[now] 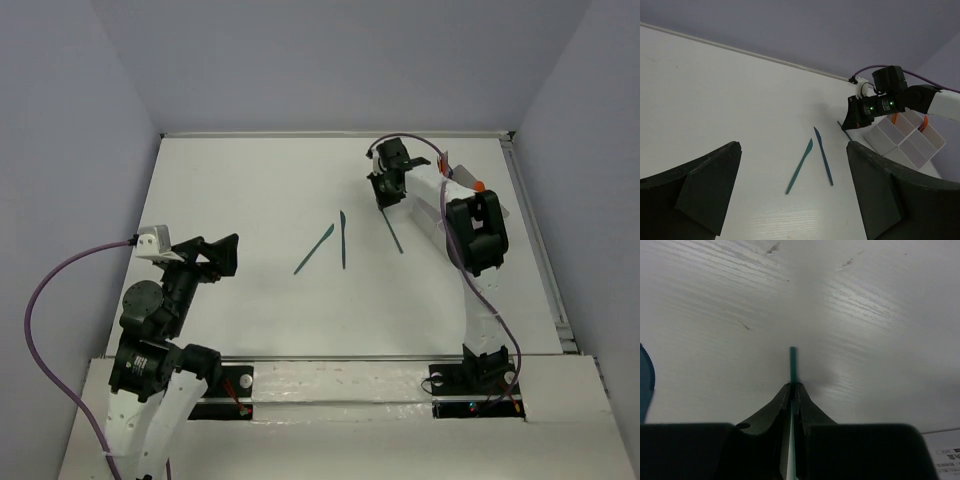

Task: Sort the eating utensils into containers

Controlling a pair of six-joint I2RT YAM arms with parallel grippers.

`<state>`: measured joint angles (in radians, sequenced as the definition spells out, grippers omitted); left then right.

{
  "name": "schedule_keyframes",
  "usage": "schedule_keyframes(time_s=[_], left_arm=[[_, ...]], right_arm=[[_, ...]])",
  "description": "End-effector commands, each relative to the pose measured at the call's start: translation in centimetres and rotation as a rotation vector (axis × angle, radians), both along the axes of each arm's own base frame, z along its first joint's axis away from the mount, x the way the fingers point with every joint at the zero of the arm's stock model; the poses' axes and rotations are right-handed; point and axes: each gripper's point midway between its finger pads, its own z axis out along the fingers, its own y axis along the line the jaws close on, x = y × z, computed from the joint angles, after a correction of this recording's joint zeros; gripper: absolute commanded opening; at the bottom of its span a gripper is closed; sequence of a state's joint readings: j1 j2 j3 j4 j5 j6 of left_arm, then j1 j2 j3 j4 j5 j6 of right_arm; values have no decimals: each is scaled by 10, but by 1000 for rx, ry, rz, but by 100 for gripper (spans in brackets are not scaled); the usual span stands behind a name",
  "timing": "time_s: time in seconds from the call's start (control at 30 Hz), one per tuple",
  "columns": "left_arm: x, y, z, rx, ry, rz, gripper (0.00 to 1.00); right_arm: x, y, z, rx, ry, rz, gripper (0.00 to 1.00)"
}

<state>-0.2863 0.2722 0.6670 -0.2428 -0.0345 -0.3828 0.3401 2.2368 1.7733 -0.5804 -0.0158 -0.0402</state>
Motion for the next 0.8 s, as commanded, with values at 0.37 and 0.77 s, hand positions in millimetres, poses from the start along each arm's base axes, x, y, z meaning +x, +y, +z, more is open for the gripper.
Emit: schedule_keyframes(time_s=[0.37,0.77], left_arm=[[2,-1,10,1,-50,-7,99],[1,-2,11,0,-53,-10,99]], right_arm=[[12,34,115,312,-347,23,7],[2,-116,292,327,-1077,-509,7]])
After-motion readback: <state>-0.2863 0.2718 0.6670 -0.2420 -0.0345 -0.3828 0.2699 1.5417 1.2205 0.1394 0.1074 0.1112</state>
